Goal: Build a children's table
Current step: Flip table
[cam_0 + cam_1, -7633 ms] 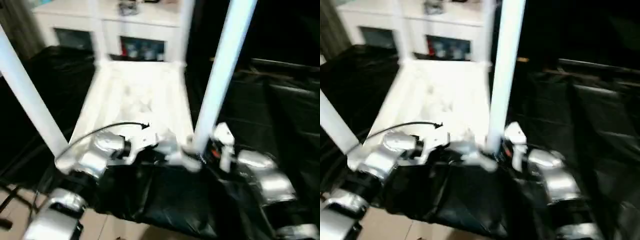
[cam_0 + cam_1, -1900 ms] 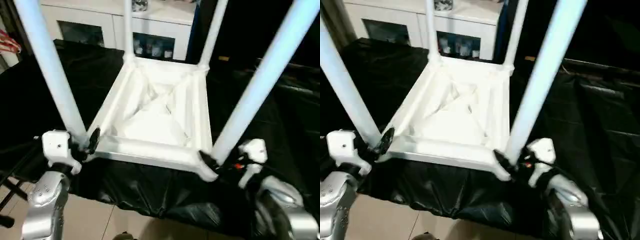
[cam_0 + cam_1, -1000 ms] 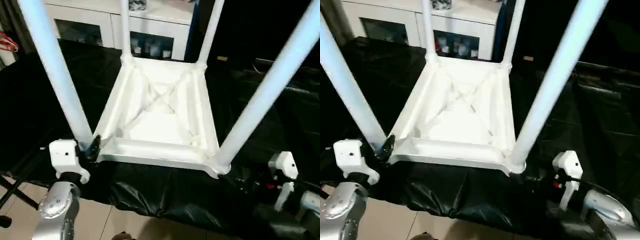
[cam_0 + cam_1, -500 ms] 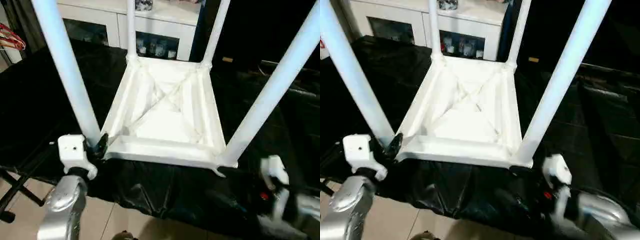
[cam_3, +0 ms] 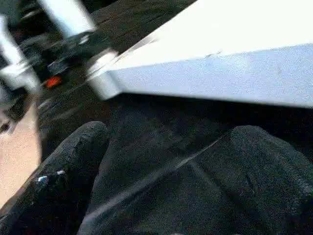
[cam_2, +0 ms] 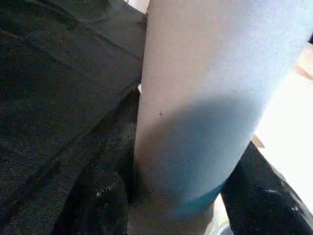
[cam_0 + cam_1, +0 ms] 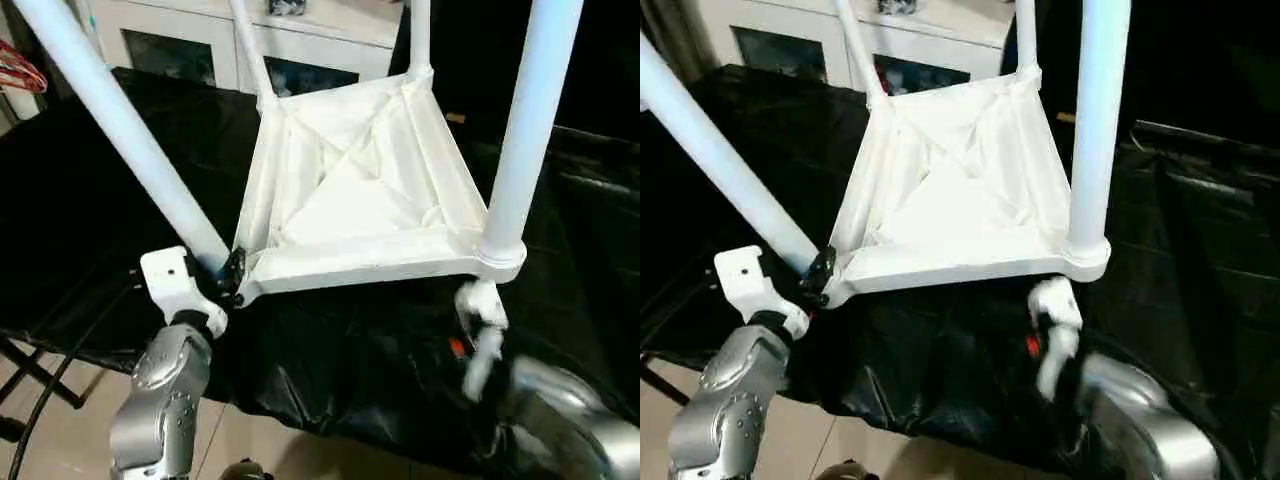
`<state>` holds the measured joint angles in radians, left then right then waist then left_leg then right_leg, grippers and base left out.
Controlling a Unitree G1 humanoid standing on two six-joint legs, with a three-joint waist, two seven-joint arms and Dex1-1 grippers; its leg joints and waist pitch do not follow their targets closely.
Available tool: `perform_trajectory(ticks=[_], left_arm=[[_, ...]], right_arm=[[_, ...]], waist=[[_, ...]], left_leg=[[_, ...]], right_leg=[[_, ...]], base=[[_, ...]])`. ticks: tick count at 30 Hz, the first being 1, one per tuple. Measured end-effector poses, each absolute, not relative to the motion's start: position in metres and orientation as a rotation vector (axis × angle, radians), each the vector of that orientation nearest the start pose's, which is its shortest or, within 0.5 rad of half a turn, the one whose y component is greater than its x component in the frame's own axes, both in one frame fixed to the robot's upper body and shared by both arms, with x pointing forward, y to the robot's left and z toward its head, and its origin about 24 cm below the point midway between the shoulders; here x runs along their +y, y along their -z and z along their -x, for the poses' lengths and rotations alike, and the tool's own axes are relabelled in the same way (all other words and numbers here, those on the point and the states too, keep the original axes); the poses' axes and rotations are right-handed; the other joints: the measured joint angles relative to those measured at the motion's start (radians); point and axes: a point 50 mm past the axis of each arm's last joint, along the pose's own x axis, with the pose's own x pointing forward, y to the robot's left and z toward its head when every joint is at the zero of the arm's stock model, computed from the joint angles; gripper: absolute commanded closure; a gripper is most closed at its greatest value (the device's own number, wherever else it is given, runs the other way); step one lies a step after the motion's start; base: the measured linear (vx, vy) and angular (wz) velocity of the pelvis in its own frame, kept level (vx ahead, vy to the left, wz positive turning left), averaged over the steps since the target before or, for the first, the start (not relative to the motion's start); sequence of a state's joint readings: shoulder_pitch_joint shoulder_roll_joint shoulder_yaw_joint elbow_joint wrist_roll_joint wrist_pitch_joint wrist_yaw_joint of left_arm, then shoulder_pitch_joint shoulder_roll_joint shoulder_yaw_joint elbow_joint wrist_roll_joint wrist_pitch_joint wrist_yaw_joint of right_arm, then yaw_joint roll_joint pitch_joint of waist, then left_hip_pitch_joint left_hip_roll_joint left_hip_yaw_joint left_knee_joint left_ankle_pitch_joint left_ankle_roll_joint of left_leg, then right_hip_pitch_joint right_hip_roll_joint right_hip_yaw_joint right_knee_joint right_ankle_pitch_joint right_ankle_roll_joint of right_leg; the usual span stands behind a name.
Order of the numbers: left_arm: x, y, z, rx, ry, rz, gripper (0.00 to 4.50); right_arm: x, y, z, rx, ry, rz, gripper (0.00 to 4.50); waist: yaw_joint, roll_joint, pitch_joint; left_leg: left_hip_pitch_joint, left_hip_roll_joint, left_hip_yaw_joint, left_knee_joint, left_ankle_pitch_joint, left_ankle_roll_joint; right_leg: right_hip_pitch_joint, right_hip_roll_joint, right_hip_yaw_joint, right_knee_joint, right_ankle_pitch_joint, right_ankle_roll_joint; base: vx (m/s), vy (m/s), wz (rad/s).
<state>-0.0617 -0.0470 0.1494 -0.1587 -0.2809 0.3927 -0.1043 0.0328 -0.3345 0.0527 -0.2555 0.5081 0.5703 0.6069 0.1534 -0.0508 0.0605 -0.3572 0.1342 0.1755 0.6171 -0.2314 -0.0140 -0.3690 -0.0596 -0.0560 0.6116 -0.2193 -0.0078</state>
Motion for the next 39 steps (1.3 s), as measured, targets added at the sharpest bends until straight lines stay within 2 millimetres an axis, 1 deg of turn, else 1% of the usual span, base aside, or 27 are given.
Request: perform_trajectory(ticks=[6,9,12,18,22,24,27,31,32,35,38,39], left_arm=[[0.154,-0.059,-0.264,0.146,0.074,0.345,2.29],[0.153,-0.06,-0.265,0.143,0.077,0.346,2.29],[0.152,-0.061,-0.265,0.141,0.081,0.346,2.29],[0.152,-0.061,-0.266,0.14,0.077,0.346,2.29],[0.151,-0.061,-0.266,0.146,0.079,0.346,2.29],[0.151,-0.061,-0.266,0.148,0.08,0.345,2.29],[0.15,-0.061,-0.266,0.149,0.085,0.342,2.29],[0.148,-0.061,-0.265,0.158,0.093,0.339,2.29],[0.148,-0.061,-0.265,0.161,0.097,0.333,2.29],[0.145,-0.062,-0.264,0.17,0.11,0.309,2.29],[0.143,-0.064,-0.263,0.17,0.124,0.283,2.29],[0.143,-0.065,-0.263,0.166,0.131,0.271,2.29]], right_arm=[[-0.151,-0.048,-0.236,0.343,-0.672,-0.327,0.0],[-0.148,-0.047,-0.241,0.33,-0.649,-0.386,0.0],[-0.142,-0.052,-0.247,0.286,-0.628,-0.495,0.0],[-0.139,-0.051,-0.251,0.256,-0.588,-0.665,0.0],[-0.138,-0.05,-0.259,0.258,-0.543,-0.704,0.0],[-0.137,-0.05,-0.266,0.257,-0.503,-0.732,0.0],[-0.135,-0.047,-0.272,0.258,-0.463,-0.765,0.0],[-0.126,-0.044,-0.277,0.243,-0.42,-0.928,0.0],[-0.123,-0.044,-0.279,0.239,-0.42,-0.955,0.0],[-0.125,-0.044,-0.284,0.229,-0.392,-0.994,0.0],[-0.125,-0.041,-0.288,0.23,-0.374,-1.045,0.0],[-0.125,-0.041,-0.29,0.228,-0.365,-1.07,0.28]], waist=[[-0.006,0.0,0.0],[-0.009,0.0,0.0],[-0.009,0.0,0.0],[-0.011,0.001,0.0],[-0.011,0.001,0.0],[-0.011,0.001,0.0],[-0.007,0.001,0.0],[-0.007,0.001,0.0],[-0.006,0.003,0.001],[-0.006,0.004,0.002],[-0.008,0.012,0.007],[-0.009,0.014,0.008]], left_leg=[[-0.003,0.0,0.0,0.0,0.0,0.0],[-0.008,0.0,0.0,0.0,0.003,0.002],[-0.012,0.0,0.0,0.0,0.007,0.005],[-0.011,0.001,0.0,0.0,0.008,0.005],[-0.011,0.001,0.0,0.0,0.009,0.004],[-0.011,0.001,0.0,0.0,0.009,0.003],[-0.012,0.001,0.0,0.0,0.01,0.003],[-0.012,0.001,0.0,0.0,0.01,0.003],[-0.012,0.001,0.0,0.0,0.009,0.002],[-0.012,0.001,0.0,0.0,0.008,-0.001],[-0.012,0.001,0.0,0.0,0.008,-0.002],[-0.012,0.002,0.0,0.0,0.008,-0.002]], right_leg=[[-0.003,0.0,0.0,0.001,0.0,0.0],[-0.008,0.0,0.0,0.003,0.0,0.0],[-0.013,0.0,0.0,0.005,0.0,-0.001],[-0.013,0.0,0.0,0.005,0.001,-0.002],[-0.013,0.0,-0.001,0.006,0.002,-0.002],[-0.013,0.0,-0.001,0.006,0.002,-0.002],[-0.013,0.0,-0.002,0.006,0.002,-0.002],[-0.013,0.0,-0.002,0.007,0.002,-0.002],[-0.013,0.0,-0.002,0.007,0.002,-0.003],[-0.014,0.0,-0.002,0.007,0.003,-0.003],[-0.014,0.0,-0.002,0.007,0.004,-0.003],[-0.015,0.0,-0.002,0.008,0.004,-0.003]], base=[[0.0,0.0,0.0],[0.0,0.0,0.0],[0.0,0.0,0.0],[0.0,0.0,0.0],[0.0,0.0,0.0],[0.0,0.0,0.0],[0.0,0.0,0.0],[0.0,0.0,0.0],[0.0,0.0,0.0],[0.0,0.0,0.0],[0.0,0.0,0.0],[0.0,0.0,0.0]])
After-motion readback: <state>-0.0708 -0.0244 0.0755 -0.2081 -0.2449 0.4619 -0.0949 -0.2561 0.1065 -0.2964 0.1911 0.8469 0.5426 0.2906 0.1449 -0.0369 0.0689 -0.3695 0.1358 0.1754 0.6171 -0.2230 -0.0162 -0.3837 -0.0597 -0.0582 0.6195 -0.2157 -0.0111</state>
